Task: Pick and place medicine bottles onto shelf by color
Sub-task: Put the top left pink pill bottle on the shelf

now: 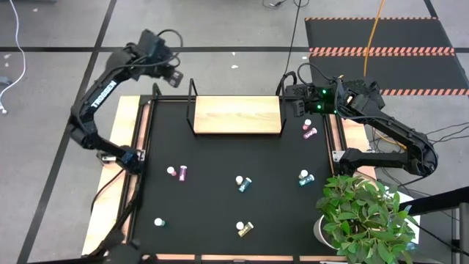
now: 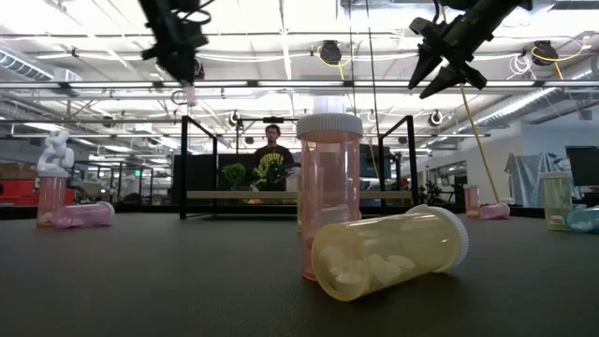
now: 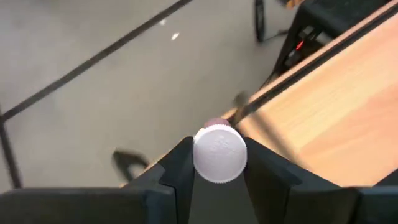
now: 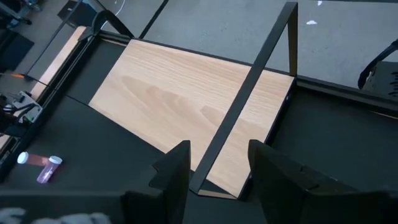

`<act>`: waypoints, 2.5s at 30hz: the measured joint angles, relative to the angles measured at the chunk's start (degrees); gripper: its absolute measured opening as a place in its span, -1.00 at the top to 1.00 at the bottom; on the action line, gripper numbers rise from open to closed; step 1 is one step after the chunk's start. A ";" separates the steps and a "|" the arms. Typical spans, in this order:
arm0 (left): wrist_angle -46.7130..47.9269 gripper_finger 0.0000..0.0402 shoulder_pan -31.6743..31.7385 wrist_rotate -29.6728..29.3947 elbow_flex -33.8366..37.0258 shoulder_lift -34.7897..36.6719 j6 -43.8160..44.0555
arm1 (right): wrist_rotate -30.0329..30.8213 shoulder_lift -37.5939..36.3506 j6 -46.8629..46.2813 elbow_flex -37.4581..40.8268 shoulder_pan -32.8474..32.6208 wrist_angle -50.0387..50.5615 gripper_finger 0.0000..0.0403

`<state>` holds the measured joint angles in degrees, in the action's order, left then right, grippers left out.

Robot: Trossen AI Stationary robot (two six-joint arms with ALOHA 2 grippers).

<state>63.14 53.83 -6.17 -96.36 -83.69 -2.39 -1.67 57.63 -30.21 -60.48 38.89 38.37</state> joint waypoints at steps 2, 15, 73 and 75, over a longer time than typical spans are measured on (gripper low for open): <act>0.18 0.38 -2.20 0.02 -4.03 -3.48 1.02 | 0.00 0.00 0.47 -0.01 0.00 -0.29 0.22; 3.95 0.38 -12.04 0.18 -22.15 -28.80 -3.34 | 0.07 0.00 2.49 0.00 0.00 2.16 0.22; 4.00 -0.30 -10.02 5.15 -10.79 -35.85 -14.46 | 1.86 0.02 3.77 0.01 0.02 3.45 0.22; 3.98 -0.30 -10.25 4.19 -10.79 -34.25 -15.40 | 1.86 0.02 3.84 0.01 0.02 3.31 0.22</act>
<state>67.12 43.58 -1.98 -107.15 -117.94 -17.79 0.19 57.65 -26.37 -60.47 38.92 41.68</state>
